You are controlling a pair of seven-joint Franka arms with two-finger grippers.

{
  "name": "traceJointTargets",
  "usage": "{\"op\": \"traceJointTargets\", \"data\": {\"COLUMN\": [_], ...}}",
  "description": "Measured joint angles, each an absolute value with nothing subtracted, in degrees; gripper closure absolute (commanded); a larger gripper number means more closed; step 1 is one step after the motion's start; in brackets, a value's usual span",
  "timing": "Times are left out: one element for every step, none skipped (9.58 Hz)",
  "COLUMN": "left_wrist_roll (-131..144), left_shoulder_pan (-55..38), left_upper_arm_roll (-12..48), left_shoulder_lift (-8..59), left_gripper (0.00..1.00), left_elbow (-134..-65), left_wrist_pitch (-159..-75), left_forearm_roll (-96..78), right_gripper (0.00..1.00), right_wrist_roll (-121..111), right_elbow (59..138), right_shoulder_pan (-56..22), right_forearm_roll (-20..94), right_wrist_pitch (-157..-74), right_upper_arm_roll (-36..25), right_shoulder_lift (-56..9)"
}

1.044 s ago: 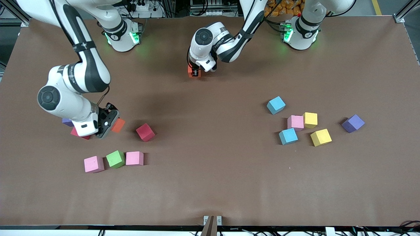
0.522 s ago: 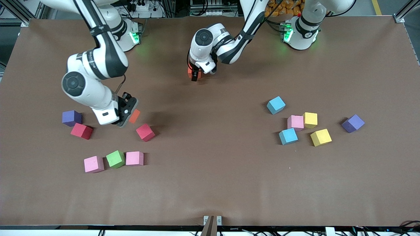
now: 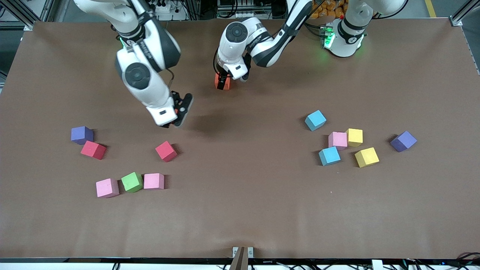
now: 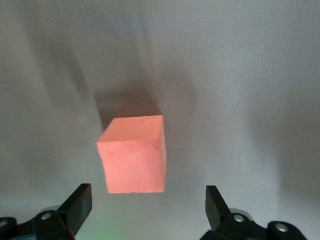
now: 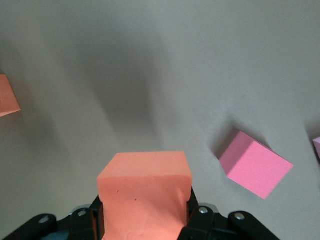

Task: Form number 2 with 11 blocks

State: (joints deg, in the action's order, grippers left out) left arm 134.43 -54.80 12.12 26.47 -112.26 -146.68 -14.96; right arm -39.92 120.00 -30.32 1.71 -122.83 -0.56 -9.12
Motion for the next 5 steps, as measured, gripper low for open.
{"op": "traceJointTargets", "data": {"left_wrist_roll": [133.41, 130.65, 126.24, 121.1, 116.27], "left_shoulder_pan": [-54.66, -53.9, -51.95, -49.08, -45.86], "left_upper_arm_roll": [12.17, 12.18, 12.15, 12.11, 12.06], "left_shoulder_lift": [25.24, 23.4, 20.81, 18.1, 15.83], "left_gripper": [0.0, 0.0, 0.0, 0.0, 0.0], "left_elbow": [-113.81, -115.86, -118.23, -119.96, -120.8], "left_wrist_pitch": [-146.13, -144.71, -142.36, -139.28, -136.01], "left_forearm_roll": [-14.54, -14.29, -14.2, -13.72, -12.19], "right_gripper": [0.91, 0.91, 0.91, 0.91, 0.91], "right_wrist_roll": [-39.62, -39.64, -39.97, -40.36, -40.67], "right_elbow": [120.06, 120.09, 120.11, 120.19, 120.31], "right_shoulder_pan": [-30.76, -30.75, -30.73, -30.75, -31.0], "right_forearm_roll": [1.42, 1.26, 1.13, 1.1, 1.11], "right_wrist_pitch": [-122.81, -122.52, -121.86, -121.49, -121.43], "right_upper_arm_roll": [-0.57, -0.8, -1.04, -1.08, -1.04], "right_shoulder_lift": [-9.08, -9.01, -8.79, -8.52, -8.32]}}
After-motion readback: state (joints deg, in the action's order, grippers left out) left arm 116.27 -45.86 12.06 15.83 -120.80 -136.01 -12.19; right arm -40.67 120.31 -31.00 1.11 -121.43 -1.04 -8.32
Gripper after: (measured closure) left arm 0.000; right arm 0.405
